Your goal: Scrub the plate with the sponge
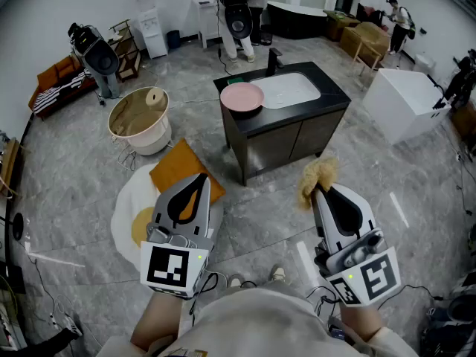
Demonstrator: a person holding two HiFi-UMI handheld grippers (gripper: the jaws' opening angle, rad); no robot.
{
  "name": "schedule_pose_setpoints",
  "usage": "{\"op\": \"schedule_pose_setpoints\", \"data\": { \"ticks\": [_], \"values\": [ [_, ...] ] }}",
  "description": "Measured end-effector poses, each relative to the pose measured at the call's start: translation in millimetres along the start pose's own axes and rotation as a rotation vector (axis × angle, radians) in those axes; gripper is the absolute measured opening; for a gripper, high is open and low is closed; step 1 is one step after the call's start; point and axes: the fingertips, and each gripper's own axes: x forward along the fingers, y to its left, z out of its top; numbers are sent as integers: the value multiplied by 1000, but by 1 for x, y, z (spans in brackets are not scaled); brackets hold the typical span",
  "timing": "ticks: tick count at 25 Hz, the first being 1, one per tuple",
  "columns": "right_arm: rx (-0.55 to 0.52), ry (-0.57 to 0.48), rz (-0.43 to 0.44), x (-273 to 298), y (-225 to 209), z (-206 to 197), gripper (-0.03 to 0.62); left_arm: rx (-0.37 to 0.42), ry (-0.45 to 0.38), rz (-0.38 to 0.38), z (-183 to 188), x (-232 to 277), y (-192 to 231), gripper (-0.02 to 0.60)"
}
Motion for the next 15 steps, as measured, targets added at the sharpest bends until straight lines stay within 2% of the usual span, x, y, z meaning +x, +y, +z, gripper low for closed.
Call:
{"op": "schedule_pose_setpoints", "data": {
  "ticks": [4,8,15],
  "values": [
    [34,-14,-1,-6,-16,-4,46,2,16,8,-6,10,-8,18],
    [45,10,8,-6,-34,-13,46,54,31,14,-13,19,-12,18],
    [54,34,39,-8,-71,-30,47,58,53,25,-15,47,-38,18]
  ]
}}
